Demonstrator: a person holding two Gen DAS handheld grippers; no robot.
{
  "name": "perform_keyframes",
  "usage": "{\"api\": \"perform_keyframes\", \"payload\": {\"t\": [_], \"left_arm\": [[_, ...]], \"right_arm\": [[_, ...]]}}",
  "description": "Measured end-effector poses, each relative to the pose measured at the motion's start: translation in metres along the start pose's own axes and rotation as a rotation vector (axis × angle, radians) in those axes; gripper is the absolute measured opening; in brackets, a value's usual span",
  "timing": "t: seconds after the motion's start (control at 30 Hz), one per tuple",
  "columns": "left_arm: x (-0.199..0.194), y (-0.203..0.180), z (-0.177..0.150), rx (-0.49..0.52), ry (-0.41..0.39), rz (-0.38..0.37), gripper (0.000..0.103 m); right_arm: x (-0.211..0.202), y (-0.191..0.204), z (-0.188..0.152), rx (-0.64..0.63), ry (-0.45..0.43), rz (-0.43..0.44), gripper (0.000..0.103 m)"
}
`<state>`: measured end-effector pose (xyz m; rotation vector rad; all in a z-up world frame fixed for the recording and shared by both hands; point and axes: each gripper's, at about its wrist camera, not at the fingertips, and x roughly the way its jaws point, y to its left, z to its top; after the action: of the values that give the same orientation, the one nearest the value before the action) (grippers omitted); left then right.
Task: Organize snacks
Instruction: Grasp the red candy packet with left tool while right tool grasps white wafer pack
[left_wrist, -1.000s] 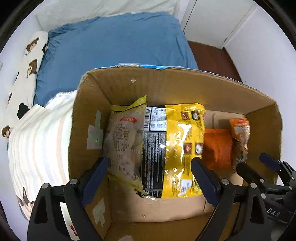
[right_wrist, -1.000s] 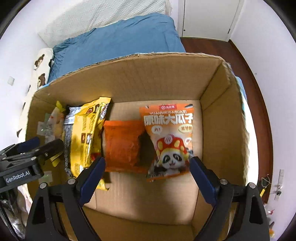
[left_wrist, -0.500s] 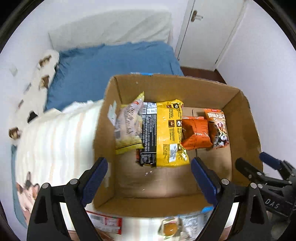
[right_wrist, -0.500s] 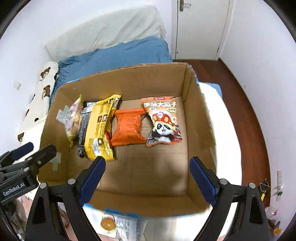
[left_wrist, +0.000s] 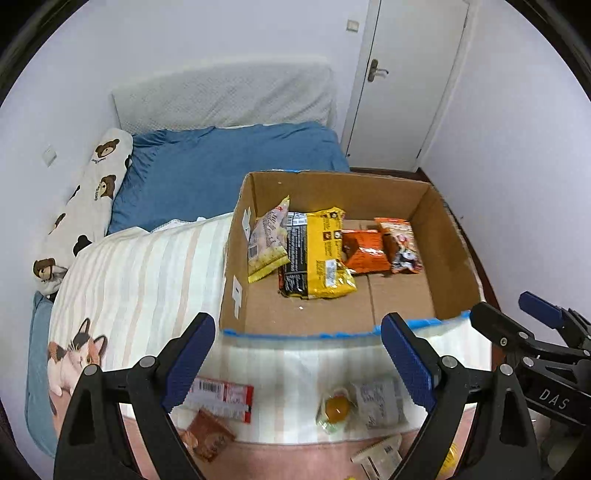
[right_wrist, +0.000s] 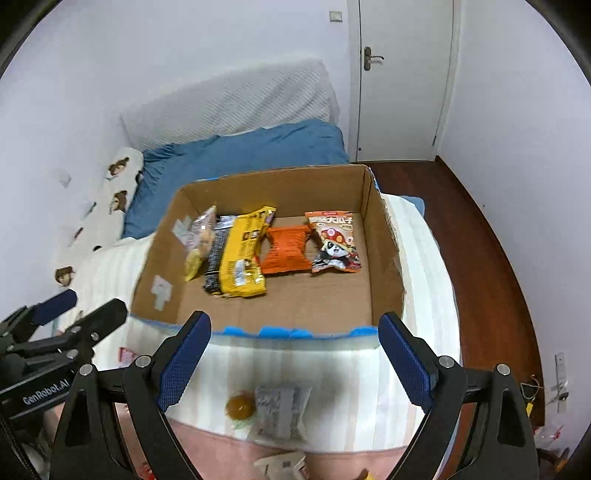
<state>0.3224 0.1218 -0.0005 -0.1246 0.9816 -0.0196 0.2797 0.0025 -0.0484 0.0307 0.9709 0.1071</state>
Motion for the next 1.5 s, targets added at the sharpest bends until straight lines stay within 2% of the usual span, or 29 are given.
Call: {"api": "perform_keyframes", "payload": {"t": [0.13,0.23,0.37,0.4,0.53,0.67,0.73,0.83,0.93,0.97,1.03,1.17,1.23,1.27,1.3,1.37,1.5], "left_arm": [[-0.02,0.001,-0.022,-0.008,-0.007,-0.009,0.092],[-0.026,0.008,-0.045,-0.026,0.011,-0.007,0.092],[-0.022,0.027,-0.088,-0.052,0.076,-0.013,0.094],[-0.019,0.03,-0.096,-0.06,0.093,-0.015,0.102],[-0.003,0.058,-0.143,-0.124,0.193,0.021,0.103],[0.013,0.094,-0.187,-0.248,0.285,0.063,0.103],[0.023,0.118,-0.214,-0.347,0.352,0.078,0.103],[0.037,0.146,-0.256,-0.505,0.441,0.071,0.103],[0.048,0.16,-0.284,-0.59,0.497,0.051,0.102],[0.051,0.159,-0.291,-0.59,0.511,0.039,0.102],[0.059,0.153,-0.297,-0.554,0.543,0.026,0.102],[0.074,0.131,-0.299,-0.446,0.563,0.0,0.102],[0.084,0.122,-0.298,-0.403,0.567,-0.001,0.097],[0.088,0.118,-0.296,-0.379,0.562,-0.005,0.092],[0.093,0.112,-0.295,-0.341,0.556,0.0,0.073],[0.106,0.103,-0.293,-0.283,0.581,0.021,0.05],[0.112,0.092,-0.291,-0.273,0.578,0.022,0.045]], "right_arm": [[-0.02,0.002,-0.019,0.01,-0.001,0.028,0.094],[-0.02,0.001,-0.044,0.025,0.059,0.057,0.094],[0.001,-0.003,-0.09,0.034,0.179,0.079,0.099],[0.008,-0.004,-0.105,0.038,0.211,0.079,0.099],[0.038,-0.009,-0.156,0.05,0.338,0.074,0.099],[0.071,-0.009,-0.2,0.038,0.446,0.05,0.099],[0.084,-0.006,-0.213,0.027,0.478,0.045,0.099],[0.106,-0.004,-0.231,0.017,0.526,0.029,0.097],[0.117,0.002,-0.239,-0.008,0.543,0.014,0.095],[0.121,0.004,-0.242,-0.016,0.552,0.013,0.094],[0.128,0.007,-0.247,-0.026,0.569,0.01,0.081],[0.14,0.01,-0.253,-0.057,0.577,-0.04,0.073],[0.142,0.008,-0.255,-0.065,0.58,-0.049,0.068],[0.142,0.008,-0.256,-0.069,0.582,-0.049,0.068],[0.143,0.007,-0.257,-0.069,0.584,-0.045,0.068],[0.144,0.006,-0.258,-0.075,0.59,-0.046,0.067],[0.148,0.008,-0.258,-0.096,0.592,-0.055,0.064]]}}
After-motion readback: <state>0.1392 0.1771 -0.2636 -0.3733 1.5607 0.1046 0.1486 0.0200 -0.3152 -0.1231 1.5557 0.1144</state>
